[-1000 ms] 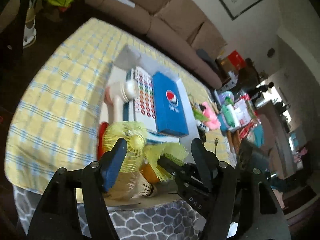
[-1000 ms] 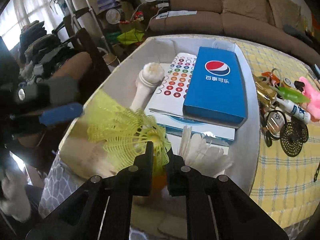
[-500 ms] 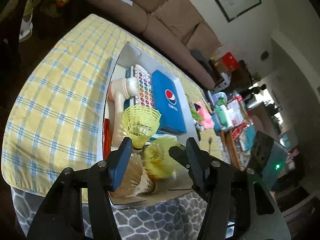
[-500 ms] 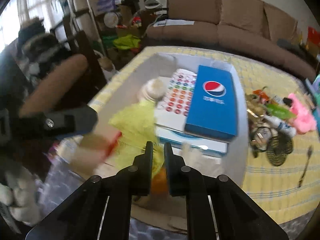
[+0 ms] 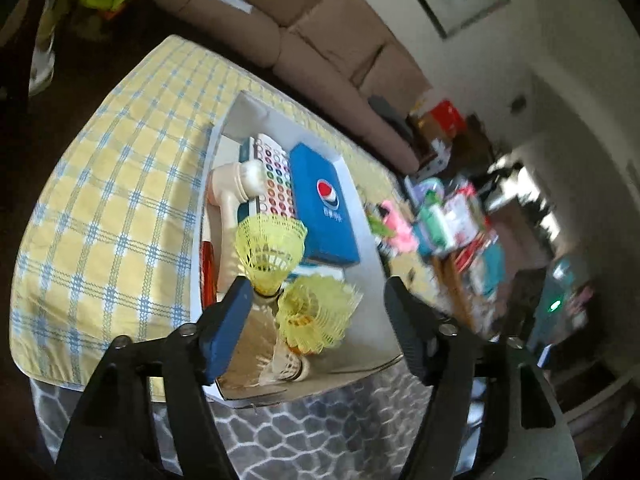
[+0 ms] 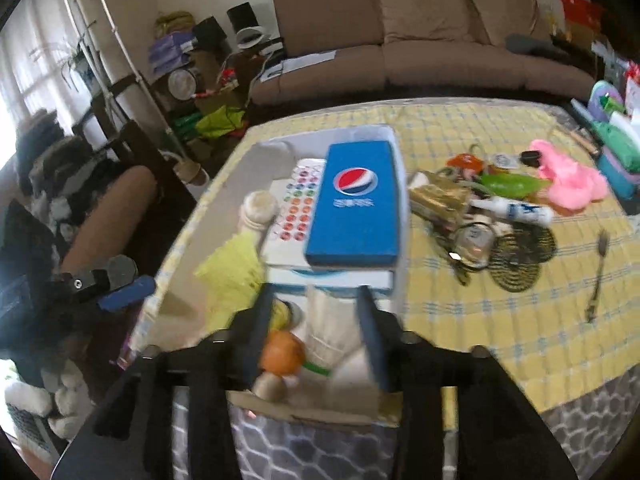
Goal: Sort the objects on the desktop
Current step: 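Carry both shuttlecocks into the white cardboard box and open both grippers, then return to the table and grasp a black mesh strainer with the left gripper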
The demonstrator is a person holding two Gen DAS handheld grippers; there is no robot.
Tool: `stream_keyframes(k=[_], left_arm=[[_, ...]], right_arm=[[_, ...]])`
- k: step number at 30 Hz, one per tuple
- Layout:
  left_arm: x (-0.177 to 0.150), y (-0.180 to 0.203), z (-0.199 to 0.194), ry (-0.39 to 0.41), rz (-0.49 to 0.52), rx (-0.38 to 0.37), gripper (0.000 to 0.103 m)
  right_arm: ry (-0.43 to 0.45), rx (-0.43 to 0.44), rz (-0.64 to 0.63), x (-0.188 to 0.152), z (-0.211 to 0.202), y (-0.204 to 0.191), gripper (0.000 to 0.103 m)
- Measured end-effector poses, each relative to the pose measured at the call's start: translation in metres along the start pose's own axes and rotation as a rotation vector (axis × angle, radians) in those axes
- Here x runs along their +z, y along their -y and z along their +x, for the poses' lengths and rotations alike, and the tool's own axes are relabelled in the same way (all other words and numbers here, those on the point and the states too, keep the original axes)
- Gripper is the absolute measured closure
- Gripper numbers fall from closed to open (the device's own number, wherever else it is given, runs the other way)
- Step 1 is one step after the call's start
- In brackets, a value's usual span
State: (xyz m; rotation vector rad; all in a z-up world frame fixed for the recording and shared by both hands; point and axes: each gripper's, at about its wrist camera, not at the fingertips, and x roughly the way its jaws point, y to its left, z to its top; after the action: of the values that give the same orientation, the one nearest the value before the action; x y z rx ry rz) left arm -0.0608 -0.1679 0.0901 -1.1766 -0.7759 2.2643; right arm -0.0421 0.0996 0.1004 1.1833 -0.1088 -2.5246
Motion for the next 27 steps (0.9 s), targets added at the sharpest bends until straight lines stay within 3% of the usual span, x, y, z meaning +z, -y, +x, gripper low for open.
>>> stream_keyframes(k=[5, 10, 12, 16, 19, 27], left_arm=[[-0.014, 0.021, 0.007, 0.000, 0.133, 0.125, 0.024], [-0.022, 0.035, 0.001, 0.049, 0.230, 0.160, 0.021], [-0.026, 0.039, 0.003, 0.058, 0.269, 0.172, 0.002], [-0.039, 0.043, 0.013, 0.034, 0.283, 0.195, 0.000], [-0.043, 0.052, 0.016, 0.020, 0.282, 0.159, 0.000], [-0.053, 0.122, 0.036, 0.010, 0.375, 0.115, 0.000]], right_arm=[[0.008, -0.007, -0.026, -0.008, -0.012, 0.003, 0.043], [0.018, -0.017, -0.038, -0.017, -0.029, 0.013, 0.037], [0.012, -0.041, -0.056, -0.024, -0.035, 0.023, 0.036], [0.025, -0.062, -0.051, -0.035, -0.052, 0.050, 0.032], [0.060, -0.091, -0.016, -0.042, -0.067, 0.078, 0.027], [0.119, -0.170, 0.153, -0.054, -0.094, 0.168, 0.026]])
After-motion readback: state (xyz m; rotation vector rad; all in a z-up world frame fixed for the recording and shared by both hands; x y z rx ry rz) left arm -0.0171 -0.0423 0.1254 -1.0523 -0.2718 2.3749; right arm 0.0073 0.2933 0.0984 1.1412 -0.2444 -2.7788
